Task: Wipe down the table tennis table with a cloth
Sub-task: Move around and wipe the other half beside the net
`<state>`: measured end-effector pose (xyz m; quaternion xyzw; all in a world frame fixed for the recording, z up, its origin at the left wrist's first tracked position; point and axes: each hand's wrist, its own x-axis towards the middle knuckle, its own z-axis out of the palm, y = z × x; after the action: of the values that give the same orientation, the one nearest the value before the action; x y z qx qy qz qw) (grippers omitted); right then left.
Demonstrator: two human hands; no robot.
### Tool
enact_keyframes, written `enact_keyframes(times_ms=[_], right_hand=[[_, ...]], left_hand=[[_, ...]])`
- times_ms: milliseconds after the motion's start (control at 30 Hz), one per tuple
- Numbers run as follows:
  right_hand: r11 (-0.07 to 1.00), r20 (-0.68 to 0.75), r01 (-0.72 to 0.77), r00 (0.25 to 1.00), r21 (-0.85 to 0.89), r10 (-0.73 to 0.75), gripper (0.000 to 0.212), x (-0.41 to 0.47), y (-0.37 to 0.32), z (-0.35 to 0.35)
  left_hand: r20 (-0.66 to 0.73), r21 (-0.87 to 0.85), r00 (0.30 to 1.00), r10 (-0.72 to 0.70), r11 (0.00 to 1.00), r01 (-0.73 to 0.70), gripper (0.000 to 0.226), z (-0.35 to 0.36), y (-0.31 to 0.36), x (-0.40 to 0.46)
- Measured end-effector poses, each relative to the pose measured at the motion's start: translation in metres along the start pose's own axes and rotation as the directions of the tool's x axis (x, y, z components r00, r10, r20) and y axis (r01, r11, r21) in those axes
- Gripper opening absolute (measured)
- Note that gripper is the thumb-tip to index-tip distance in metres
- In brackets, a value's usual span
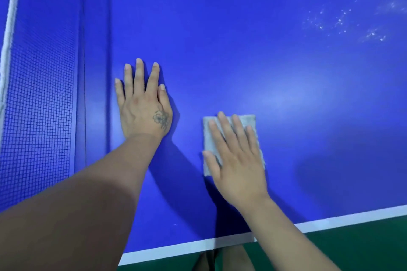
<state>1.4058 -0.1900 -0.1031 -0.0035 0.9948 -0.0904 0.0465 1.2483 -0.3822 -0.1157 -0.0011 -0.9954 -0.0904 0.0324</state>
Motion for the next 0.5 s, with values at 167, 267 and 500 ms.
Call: enact_keyframes(times_ms=[167, 267, 500], right_hand=[[0.95, -0.03, -0.312, 0.95, -0.003, 0.312, 0.066, -0.002, 0.073, -0.012], [0.893, -0.054, -0.449, 0.891, 0.021, 0.45, 0.068, 0.045, 0.087, -0.01], [0.936, -0.044, -0.35, 0.935, 0.035, 0.352, 0.071, 0.109, 0.011, -0.002]], left_hand=[[0.004, -0.011, 1.0, 0.002, 1.0, -0.002, 0.057, -0.001, 0.0, -0.001], [0.005, -0.033, 1.0, 0.003, 0.999, -0.003, 0.058, -0.001, -0.001, -0.001], [-0.016, -0.051, 1.0, 0.011, 0.999, -0.012, 0.061, 0.0, -0.004, -0.002]])
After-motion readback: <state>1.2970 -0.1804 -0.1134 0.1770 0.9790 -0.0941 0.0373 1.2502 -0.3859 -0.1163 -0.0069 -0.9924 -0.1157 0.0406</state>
